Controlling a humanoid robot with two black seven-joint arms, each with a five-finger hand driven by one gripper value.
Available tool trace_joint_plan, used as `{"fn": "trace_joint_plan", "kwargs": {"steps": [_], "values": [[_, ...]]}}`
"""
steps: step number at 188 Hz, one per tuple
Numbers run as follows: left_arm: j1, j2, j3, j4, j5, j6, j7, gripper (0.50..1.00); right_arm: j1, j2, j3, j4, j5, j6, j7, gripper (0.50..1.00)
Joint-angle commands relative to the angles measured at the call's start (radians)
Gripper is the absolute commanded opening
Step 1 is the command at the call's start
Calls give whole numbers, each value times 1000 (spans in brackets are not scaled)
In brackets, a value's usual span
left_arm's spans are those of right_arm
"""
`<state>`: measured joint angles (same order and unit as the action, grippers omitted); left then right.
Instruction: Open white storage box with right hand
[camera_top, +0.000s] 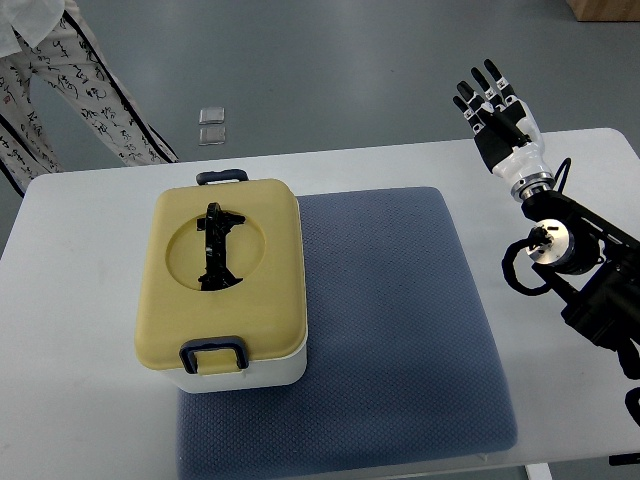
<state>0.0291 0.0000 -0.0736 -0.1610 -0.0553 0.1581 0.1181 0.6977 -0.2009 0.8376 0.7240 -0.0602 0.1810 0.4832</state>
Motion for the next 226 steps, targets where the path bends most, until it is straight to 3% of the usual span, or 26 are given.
{"fn": "trace_joint_plan", "kwargs": {"steps": [1, 226], "values": [[-2, 0, 2, -2, 0, 0, 0, 1000, -1, 0, 0, 0, -1, 0, 0, 930], [-3, 0, 0, 1, -1, 0, 2, 1000, 9, -6, 0, -18, -1, 2, -2, 930]]}}
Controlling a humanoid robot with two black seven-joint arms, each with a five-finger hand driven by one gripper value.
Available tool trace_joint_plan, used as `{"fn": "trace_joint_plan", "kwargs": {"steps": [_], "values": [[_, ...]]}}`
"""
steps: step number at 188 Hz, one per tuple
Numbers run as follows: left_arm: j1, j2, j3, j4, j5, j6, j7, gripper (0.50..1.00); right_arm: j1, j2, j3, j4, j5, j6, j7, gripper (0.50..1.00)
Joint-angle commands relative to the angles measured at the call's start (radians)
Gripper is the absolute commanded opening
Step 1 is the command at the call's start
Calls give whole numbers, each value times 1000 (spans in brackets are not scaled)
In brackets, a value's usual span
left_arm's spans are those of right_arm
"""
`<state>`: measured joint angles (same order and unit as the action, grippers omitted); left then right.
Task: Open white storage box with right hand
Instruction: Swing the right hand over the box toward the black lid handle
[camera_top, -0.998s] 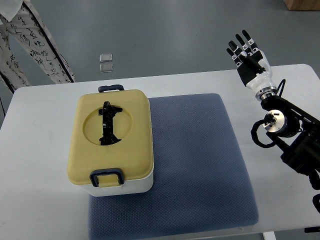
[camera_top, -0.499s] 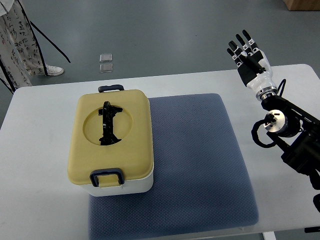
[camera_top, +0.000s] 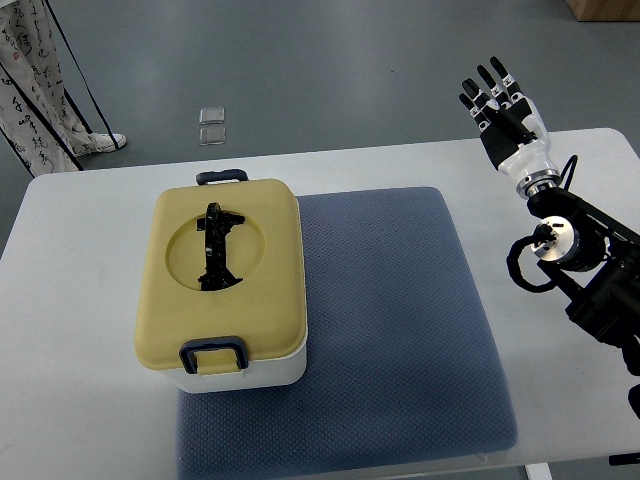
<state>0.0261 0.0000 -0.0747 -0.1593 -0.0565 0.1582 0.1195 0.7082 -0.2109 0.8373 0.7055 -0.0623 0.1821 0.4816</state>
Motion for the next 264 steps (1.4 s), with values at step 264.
{"fn": "trace_joint_plan", "kwargs": {"steps": [264], "values": [[0, 0, 1, 0, 0, 0, 0, 1000, 482, -150, -145, 219, -1119, 429, -8, 917]]}}
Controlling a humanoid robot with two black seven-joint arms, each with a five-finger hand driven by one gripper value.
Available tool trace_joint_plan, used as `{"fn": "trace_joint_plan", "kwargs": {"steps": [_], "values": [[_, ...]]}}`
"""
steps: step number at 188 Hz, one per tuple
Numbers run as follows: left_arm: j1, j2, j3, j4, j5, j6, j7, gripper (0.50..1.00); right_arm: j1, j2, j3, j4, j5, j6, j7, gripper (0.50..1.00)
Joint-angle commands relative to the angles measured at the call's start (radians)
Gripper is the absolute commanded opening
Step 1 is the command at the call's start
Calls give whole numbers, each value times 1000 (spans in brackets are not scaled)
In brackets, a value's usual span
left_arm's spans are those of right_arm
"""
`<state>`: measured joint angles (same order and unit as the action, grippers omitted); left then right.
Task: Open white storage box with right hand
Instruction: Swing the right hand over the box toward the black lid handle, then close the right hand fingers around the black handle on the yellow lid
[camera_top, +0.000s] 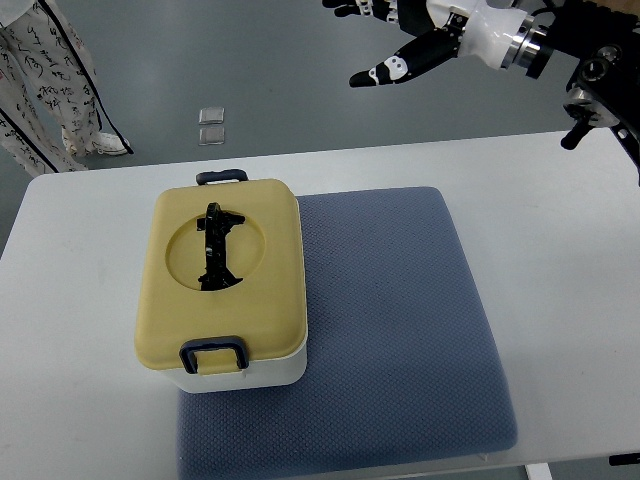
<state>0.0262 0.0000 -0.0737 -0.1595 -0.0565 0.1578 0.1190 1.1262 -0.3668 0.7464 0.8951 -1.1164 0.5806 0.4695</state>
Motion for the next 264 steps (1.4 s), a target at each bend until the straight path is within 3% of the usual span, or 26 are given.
{"fn": "trace_joint_plan", "kwargs": {"steps": [1, 26, 60, 93, 128, 149, 187, 211, 264], "values": [[0, 0, 0, 0, 0, 0, 1, 1000, 64, 6, -55, 30, -65, 30, 5, 917], [0, 0, 0, 0, 0, 0, 1, 1000, 132, 17, -147, 68, -126, 30, 6, 915], [0, 0, 0, 0, 0, 0, -1, 1000, 213, 49, -278, 215, -224, 30, 1, 903], [0, 0, 0, 0, 0, 0, 1, 1000, 222, 117, -357, 212, -450, 30, 6, 903], [0, 0, 0, 0, 0, 0, -1, 1000, 219, 167, -383, 217, -471, 30, 6, 901], [0, 0, 0, 0, 0, 0, 1, 1000, 222, 189, -384, 215, -473, 30, 1, 870], [0, 0, 0, 0, 1, 0, 1, 1000, 208, 212, -394, 203, -500, -16, -3, 864], [0, 0, 0, 0, 1, 0, 1, 1000, 202, 212, -406, 203, -500, -38, -3, 803], [0, 0, 0, 0, 0, 0, -1, 1000, 202, 224, -406, 202, -500, -73, -3, 725]]}}
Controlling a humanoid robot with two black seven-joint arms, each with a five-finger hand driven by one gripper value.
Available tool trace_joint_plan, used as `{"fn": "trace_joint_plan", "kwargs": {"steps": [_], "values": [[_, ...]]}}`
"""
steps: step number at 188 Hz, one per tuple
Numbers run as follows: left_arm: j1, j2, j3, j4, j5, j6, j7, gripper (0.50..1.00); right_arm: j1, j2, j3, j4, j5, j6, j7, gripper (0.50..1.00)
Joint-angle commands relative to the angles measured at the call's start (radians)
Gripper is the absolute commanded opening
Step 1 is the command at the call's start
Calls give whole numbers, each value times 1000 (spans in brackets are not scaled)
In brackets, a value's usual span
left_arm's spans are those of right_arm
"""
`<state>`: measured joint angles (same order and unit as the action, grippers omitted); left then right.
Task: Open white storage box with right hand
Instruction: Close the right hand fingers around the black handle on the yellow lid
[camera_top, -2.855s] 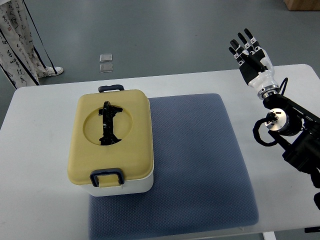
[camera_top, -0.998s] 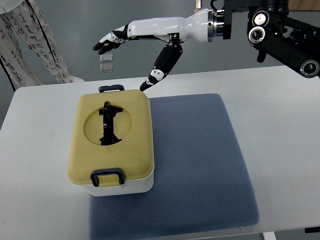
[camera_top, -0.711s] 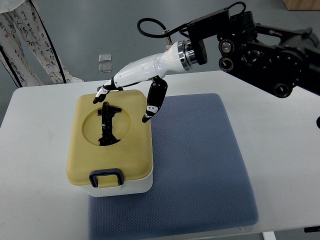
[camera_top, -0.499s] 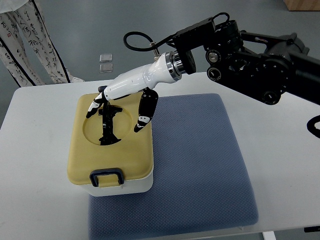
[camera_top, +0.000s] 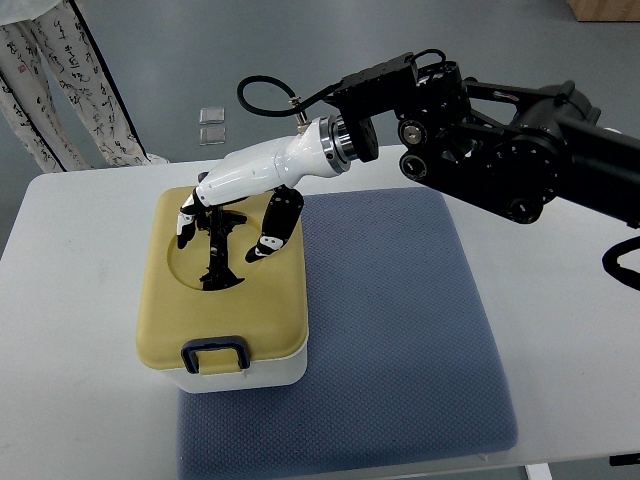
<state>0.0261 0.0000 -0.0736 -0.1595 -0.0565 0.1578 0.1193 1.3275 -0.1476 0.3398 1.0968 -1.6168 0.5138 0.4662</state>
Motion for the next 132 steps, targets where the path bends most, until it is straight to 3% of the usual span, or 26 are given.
{"fn": "trace_joint_plan", "kwargs": {"steps": [1, 24, 42, 77, 132], "values": [[0, 0, 0, 0, 0, 0, -1, 1000, 1, 7, 1, 0, 0, -6, 0, 723], [0, 0, 0, 0, 0, 0, 0, 1000, -1, 16, 1, 0, 2, -6, 0, 719], [0, 0, 0, 0, 1, 0, 0, 1000, -4, 25, 1, 0, 2, -6, 0, 650], [0, 0, -2, 0, 0, 0, -1, 1000, -7, 36, 1, 0, 0, -6, 0, 590], [0, 0, 0, 0, 1, 0, -1, 1000, -8, 37, 1, -12, -5, -8, 0, 582]]}}
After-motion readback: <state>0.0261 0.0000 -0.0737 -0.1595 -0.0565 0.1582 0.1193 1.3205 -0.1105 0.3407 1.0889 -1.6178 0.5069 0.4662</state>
